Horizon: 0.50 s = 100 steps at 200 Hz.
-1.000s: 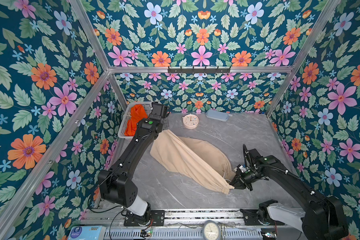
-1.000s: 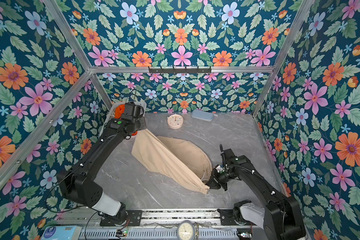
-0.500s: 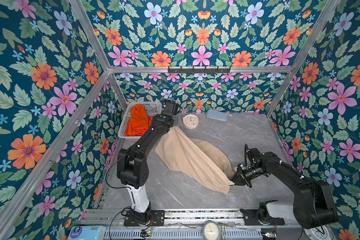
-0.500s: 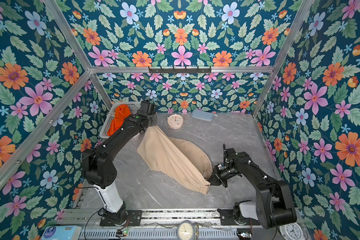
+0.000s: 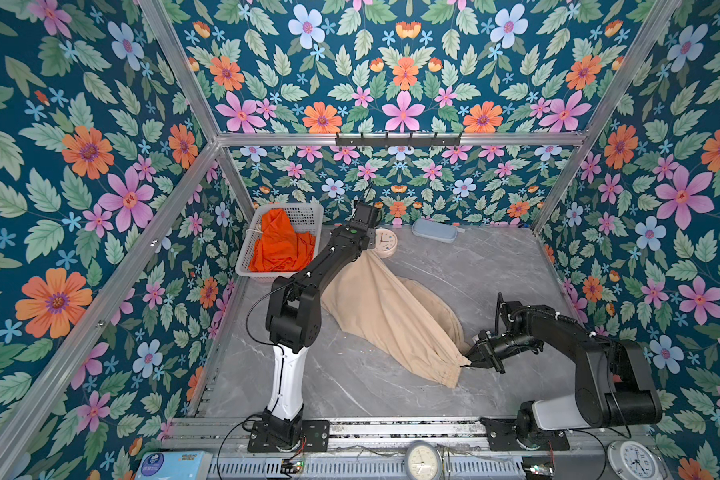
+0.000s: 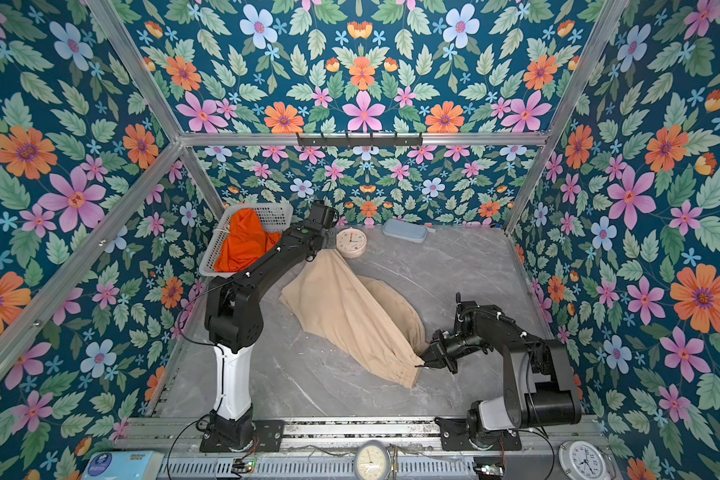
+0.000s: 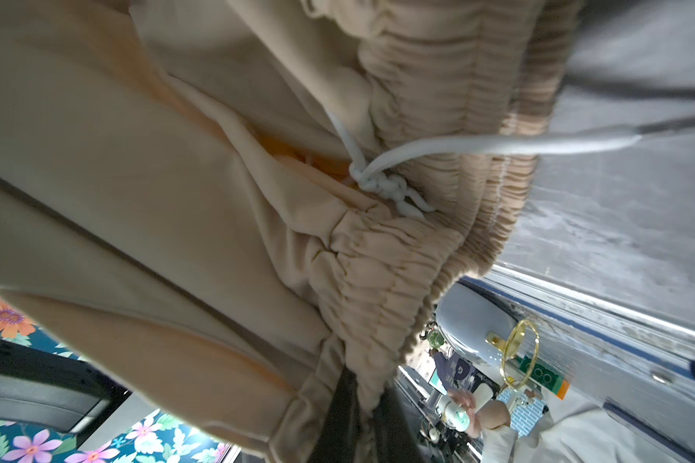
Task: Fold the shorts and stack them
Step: 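Lay the left-held edge near the clock while the right gripper releases the waistband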
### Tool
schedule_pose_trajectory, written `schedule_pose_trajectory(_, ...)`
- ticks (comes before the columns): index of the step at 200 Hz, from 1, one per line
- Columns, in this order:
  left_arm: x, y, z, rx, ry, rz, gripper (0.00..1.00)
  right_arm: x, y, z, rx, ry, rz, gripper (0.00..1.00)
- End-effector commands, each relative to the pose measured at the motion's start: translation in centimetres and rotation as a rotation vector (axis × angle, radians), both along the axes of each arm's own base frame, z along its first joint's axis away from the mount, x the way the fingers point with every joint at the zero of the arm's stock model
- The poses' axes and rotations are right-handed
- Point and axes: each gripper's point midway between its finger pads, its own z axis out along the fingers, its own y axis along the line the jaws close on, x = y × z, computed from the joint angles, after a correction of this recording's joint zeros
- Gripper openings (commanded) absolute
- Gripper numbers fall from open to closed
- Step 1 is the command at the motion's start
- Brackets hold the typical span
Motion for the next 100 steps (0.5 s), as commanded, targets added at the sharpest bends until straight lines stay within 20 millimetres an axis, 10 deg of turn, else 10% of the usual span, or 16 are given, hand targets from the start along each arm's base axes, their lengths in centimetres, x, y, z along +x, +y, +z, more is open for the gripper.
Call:
schedule_pose_trajectory(1, 2.6, 0.4, 0.8, 0.034, -0.108, 0.067, 0.0, -1.0, -0.8, -1.3, -0.043, 0.089, -0.026, 0.13)
schedule_pose_trajectory(25, 3.6, -1.1, -1.4, 0.018, -0.083, 0.04, 0.1, 0.2, -1.9, -2.0, -0.046, 0.096, -0.126, 0.27)
schedule_pose_trajectory(62, 4.4, -2.8, -2.1, -0.043, -0.086, 0.002, 0.6, 1.3, -3.3, -1.8, -0.123, 0.053, -0.206, 0.46)
schedule_pose_trajectory(100, 2.6, -2.7, 1.3, -0.089, -0.113, -0.034, 0.68, 1.8, -6.2, -0.5, -0.315, -0.043, -0.269, 0.52)
